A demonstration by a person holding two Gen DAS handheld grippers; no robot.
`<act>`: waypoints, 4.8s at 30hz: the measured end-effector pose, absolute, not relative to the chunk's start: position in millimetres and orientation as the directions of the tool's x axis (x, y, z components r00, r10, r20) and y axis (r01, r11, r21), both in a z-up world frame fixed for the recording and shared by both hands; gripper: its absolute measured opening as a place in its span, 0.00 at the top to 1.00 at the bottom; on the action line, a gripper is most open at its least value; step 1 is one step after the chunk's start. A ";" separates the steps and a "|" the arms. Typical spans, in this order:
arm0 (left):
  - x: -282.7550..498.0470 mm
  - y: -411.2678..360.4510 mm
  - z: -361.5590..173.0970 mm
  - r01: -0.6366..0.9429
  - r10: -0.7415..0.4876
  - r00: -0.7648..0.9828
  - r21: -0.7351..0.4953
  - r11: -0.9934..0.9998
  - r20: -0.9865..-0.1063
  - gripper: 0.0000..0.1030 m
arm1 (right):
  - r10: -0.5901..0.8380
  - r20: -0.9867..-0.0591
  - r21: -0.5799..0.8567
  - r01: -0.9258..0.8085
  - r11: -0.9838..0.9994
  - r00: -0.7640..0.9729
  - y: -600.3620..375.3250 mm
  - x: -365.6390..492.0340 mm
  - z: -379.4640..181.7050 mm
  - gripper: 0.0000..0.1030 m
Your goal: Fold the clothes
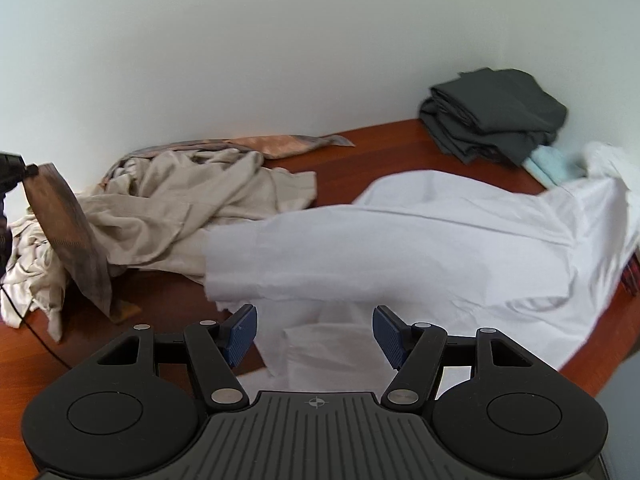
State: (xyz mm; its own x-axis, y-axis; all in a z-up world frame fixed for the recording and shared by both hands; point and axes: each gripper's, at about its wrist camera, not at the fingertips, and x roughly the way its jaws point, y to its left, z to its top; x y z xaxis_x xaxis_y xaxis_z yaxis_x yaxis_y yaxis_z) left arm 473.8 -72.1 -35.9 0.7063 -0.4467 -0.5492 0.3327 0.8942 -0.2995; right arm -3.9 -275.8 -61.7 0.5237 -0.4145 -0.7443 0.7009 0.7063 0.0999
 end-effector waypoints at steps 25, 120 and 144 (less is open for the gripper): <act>258.7 -48.9 -49.2 0.535 -0.510 0.541 -0.194 0.822 -0.668 0.08 | -0.321 -0.745 0.113 0.584 0.804 0.585 -392.4 -59.9 -86.1 0.35; 77.0 -170.7 -11.8 0.619 -0.633 0.631 -0.201 0.759 -0.449 0.96 | 0.024 -0.629 0.746 0.595 0.299 0.777 -654.7 -165.7 -189.1 0.65; -59.6 -30.3 -3.4 0.676 -0.679 0.601 -0.184 0.713 -0.422 0.96 | -0.197 -0.364 0.819 0.413 0.398 0.910 -506.9 -367.6 -86.0 0.92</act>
State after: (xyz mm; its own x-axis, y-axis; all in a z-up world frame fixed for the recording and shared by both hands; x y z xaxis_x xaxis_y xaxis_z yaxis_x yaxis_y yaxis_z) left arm -59.6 -30.3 -3.4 0.6010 -0.6787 -0.4221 0.6761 0.7134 -0.1844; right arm -367.6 -506.9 -86.0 0.9105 -0.1972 -0.3635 0.4133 0.3983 0.8189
